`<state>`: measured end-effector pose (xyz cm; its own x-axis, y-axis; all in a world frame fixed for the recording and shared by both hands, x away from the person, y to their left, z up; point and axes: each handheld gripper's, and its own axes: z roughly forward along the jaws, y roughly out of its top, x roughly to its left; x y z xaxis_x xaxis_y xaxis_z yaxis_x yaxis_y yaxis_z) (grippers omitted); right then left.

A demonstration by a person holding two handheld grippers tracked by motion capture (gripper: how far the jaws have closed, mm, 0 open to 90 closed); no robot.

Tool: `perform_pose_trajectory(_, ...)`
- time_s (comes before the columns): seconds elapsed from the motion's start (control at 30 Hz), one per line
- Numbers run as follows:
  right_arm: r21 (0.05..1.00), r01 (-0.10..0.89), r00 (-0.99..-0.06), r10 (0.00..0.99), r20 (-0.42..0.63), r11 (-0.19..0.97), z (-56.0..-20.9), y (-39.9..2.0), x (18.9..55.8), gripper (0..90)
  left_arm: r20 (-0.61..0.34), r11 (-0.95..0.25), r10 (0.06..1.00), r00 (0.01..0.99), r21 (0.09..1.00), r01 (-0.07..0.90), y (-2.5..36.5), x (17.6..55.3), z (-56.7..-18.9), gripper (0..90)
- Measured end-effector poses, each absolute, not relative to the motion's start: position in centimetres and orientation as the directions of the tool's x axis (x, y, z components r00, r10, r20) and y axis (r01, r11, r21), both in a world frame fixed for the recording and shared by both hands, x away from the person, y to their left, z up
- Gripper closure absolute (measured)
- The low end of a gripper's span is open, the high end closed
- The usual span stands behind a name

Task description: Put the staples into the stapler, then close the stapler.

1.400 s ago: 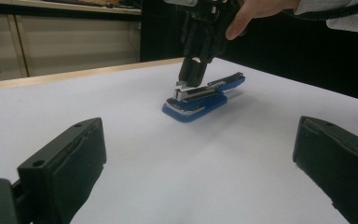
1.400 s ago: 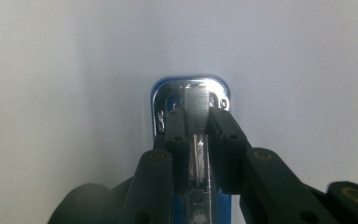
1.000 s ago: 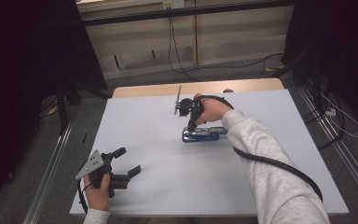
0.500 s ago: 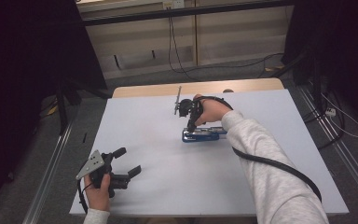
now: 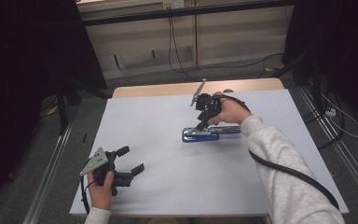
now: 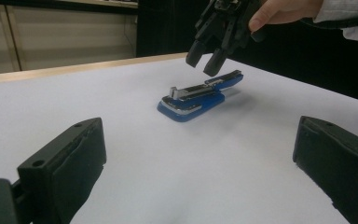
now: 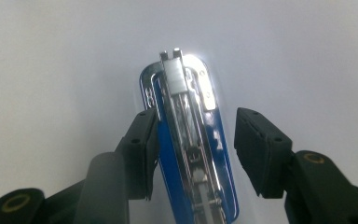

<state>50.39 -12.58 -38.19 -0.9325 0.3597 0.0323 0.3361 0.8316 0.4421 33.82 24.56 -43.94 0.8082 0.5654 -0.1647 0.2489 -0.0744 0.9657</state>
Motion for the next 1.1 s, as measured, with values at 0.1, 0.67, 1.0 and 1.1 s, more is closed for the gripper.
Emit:
perform_pose_trajectory(0.1, 0.485, 0.383, -0.909, 0.413, 0.050, 0.786, -38.3, -14.1, 49.9, 41.8, -0.171, -0.079, 0.560, 0.811, 0.963, 0.258, 24.2, 34.0, -43.9, 2.5)
perform_pose_trajectory(0.67, 0.619, 0.500, -0.807, 0.586, 0.077, 0.606, -39.3, -19.4, 46.6, 12.6, -0.207, -0.127, 0.550, 0.809, 0.937, 0.325, 22.3, 34.8, -43.9, 2.4)
perform_pose_trajectory(1.0, 0.643, 0.533, -0.757, 0.649, 0.072, 0.551, -40.4, -22.1, 44.1, 11.8, -0.211, -0.146, 0.566, 0.797, 0.926, 0.349, 20.1, 36.5, -44.0, 2.3)
perform_pose_trajectory(1.1, 0.649, 0.541, -0.739, 0.670, 0.064, 0.535, -40.6, -22.7, 43.5, 11.8, -0.214, -0.148, 0.571, 0.793, 0.923, 0.355, 19.7, 37.0, -44.1, 2.4)
